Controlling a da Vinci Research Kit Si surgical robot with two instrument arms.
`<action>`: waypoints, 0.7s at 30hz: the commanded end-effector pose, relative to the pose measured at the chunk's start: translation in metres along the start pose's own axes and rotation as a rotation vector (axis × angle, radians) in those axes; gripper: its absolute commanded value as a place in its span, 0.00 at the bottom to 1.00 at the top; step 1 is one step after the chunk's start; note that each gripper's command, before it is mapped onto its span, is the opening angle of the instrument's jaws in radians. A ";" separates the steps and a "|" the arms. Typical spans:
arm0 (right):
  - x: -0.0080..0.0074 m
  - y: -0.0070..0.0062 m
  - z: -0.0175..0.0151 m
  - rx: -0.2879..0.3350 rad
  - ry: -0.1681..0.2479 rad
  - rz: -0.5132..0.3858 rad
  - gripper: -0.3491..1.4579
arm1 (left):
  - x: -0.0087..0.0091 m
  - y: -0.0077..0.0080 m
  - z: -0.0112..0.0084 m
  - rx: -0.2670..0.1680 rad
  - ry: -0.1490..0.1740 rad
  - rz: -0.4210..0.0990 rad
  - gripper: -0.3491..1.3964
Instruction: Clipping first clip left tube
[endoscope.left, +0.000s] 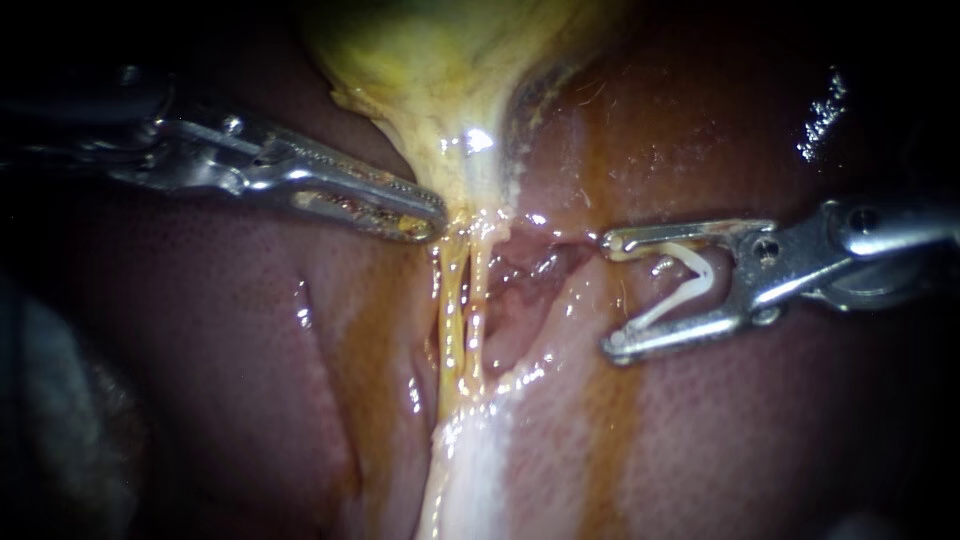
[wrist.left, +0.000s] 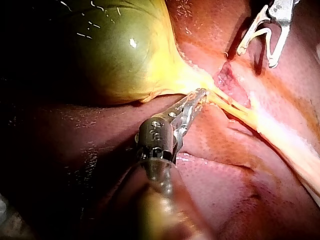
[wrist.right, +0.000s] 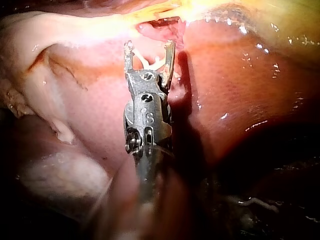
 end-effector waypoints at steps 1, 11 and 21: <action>0.0000 0.0000 0.0000 0.000 0.000 0.000 0.47 | 0.0001 0.0000 -0.0003 -0.003 0.000 0.000 0.00; 0.0001 0.0000 0.0000 0.000 0.000 0.000 0.47 | 0.0019 0.0004 -0.0063 0.003 0.017 -0.008 0.00; 0.0003 -0.0001 0.0003 -0.002 -0.003 0.001 0.47 | 0.0016 0.0007 -0.0095 0.014 0.030 -0.010 0.00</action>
